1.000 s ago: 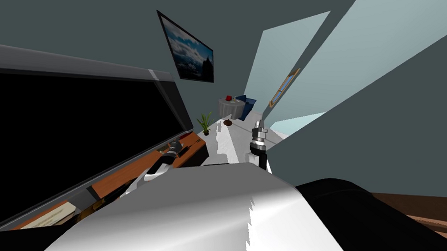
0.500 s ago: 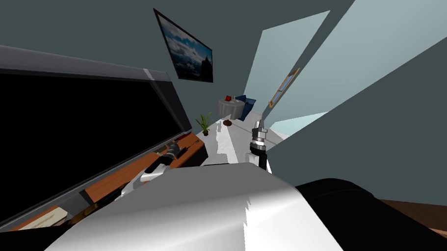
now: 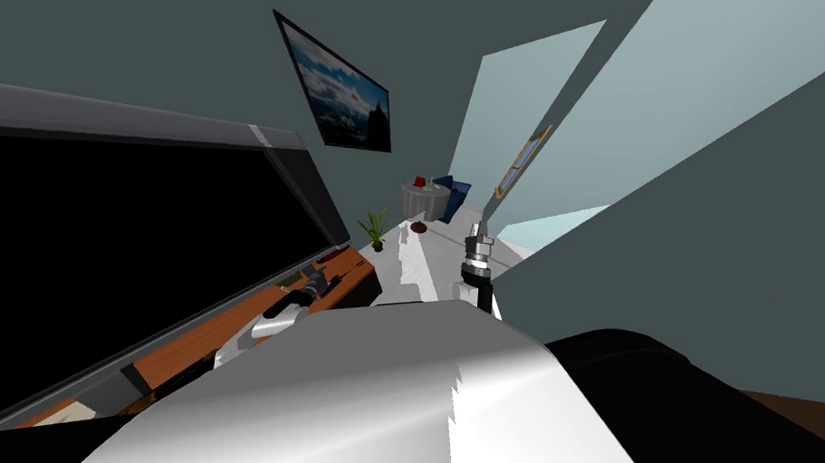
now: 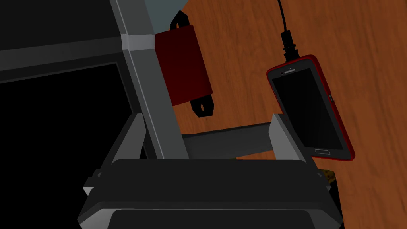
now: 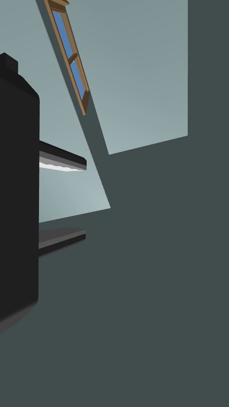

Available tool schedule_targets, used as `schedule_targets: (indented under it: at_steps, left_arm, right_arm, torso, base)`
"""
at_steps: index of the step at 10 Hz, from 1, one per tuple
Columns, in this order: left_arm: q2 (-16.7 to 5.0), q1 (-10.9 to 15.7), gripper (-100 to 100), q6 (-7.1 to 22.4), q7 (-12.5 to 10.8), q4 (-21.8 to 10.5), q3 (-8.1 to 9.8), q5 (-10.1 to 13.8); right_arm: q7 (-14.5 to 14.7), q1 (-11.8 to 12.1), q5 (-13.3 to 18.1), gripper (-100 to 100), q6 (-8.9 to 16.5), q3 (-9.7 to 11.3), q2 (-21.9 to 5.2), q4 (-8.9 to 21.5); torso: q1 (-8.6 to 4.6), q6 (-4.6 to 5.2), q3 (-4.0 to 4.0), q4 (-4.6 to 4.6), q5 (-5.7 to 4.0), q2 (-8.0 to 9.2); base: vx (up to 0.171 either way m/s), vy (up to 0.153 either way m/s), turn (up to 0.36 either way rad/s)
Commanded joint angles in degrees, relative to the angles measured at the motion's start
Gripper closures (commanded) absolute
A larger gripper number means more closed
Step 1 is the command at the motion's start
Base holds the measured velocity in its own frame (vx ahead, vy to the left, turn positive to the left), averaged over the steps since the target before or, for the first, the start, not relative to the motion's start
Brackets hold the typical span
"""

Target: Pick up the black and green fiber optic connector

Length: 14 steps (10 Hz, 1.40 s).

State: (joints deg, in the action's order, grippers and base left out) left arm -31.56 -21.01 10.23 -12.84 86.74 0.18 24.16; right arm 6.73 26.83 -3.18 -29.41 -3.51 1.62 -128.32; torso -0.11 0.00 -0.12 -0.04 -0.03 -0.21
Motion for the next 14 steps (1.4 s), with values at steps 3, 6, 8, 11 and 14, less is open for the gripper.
schedule_targets:
  at_steps: [3,6,8,11,14]
  left_arm:
    - [-1.3,1.2,-100,5.2,-1.2,-3.9,-0.30,2.3]
    - [-3.0,2.4,-100,10.3,-2.6,-8.3,-0.54,5.4]
    - [-3.7,3.0,-100,13.2,-3.3,-10.4,-0.64,6.9]
    - [-4.8,4.2,-100,18.0,-4.7,-13.9,-0.80,9.6]
    - [-5.1,4.7,-100,21.5,-5.3,-16.4,-0.86,10.9]
  right_arm:
    - [0.0,0.0,0.0,0,0.0,0.0,0.0,0.0]
    - [0.0,0.0,0.0,0,0.0,0.0,0.0,0.0]
    - [0.0,0.0,0.0,0,0.0,0.0,0.0,0.0]
    - [0.0,0.0,0.0,0,0.0,0.0,0.0,0.0]
    - [0.0,0.0,0.0,0,0.0,0.0,0.0,0.0]
  torso:
    - [0.00,0.00,-0.02,-0.01,0.00,-0.04]
    - [0.04,-0.01,-0.05,-0.02,0.01,-0.07]
    - [0.05,0.00,-0.02,-0.01,0.01,-0.03]
    - [0.06,0.00,-0.09,-0.03,0.01,-0.16]
    - [0.07,0.01,-0.11,-0.04,0.02,-0.18]
  base:
    - [0.060,-0.027,-0.018]
    - [0.076,-0.027,-0.033]
    - [0.071,-0.017,-0.032]
    - [0.114,-0.020,-0.051]
    - [0.093,-0.012,-0.034]
